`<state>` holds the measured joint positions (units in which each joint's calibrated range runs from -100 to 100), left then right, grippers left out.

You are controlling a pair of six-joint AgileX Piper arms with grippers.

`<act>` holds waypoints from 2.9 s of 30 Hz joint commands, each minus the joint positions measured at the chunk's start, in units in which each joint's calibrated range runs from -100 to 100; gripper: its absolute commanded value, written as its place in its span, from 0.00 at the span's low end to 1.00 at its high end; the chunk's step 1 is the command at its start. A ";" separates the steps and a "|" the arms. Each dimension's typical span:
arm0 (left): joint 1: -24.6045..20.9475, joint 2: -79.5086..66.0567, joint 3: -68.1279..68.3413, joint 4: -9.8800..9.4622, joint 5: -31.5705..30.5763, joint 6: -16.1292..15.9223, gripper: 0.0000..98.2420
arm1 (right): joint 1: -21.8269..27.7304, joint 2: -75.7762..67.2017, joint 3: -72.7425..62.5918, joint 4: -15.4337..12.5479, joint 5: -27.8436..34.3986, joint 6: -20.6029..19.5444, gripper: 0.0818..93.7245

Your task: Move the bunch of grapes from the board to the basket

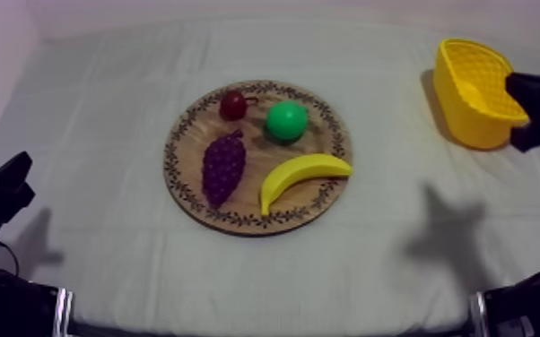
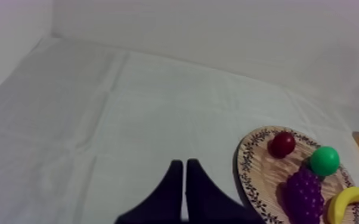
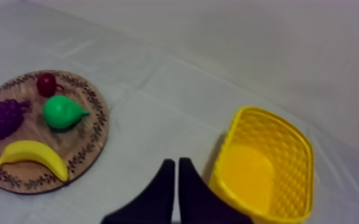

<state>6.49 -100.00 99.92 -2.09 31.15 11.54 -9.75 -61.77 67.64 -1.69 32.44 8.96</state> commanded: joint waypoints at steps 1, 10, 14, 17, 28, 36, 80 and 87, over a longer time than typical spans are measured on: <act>-0.01 0.00 -0.04 -0.04 -0.03 0.01 0.00 | -1.68 6.58 -7.83 0.43 1.08 -1.65 0.00; -0.01 0.00 -0.04 -0.04 -0.03 0.01 0.00 | -8.03 22.66 -28.06 2.35 9.48 -7.76 0.00; -0.01 0.00 -0.04 -0.04 -0.03 0.01 0.00 | -10.68 30.24 -37.79 1.74 14.17 -9.72 0.00; -0.01 0.00 -0.04 -0.04 -0.03 0.01 0.00 | -12.34 35.75 -44.95 1.39 18.44 -11.52 0.00; -0.01 0.00 -0.04 -0.04 -0.03 0.01 0.00 | -17.89 53.45 -66.42 3.01 32.91 -20.51 0.00; -0.01 0.00 -0.04 -0.04 -0.03 0.01 0.00 | -21.08 64.55 -79.59 3.56 42.76 -25.38 0.00; -0.01 0.00 -0.04 -0.04 -0.03 0.01 0.00 | -27.64 92.54 -91.99 1.46 63.06 -39.69 0.00; -0.01 0.00 -0.04 -0.04 -0.03 0.01 0.00 | -28.44 92.48 -90.49 0.24 61.65 -40.17 0.01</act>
<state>6.49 -100.00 99.92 -2.09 31.15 11.54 -38.15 30.77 -22.97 -1.31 94.13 -31.15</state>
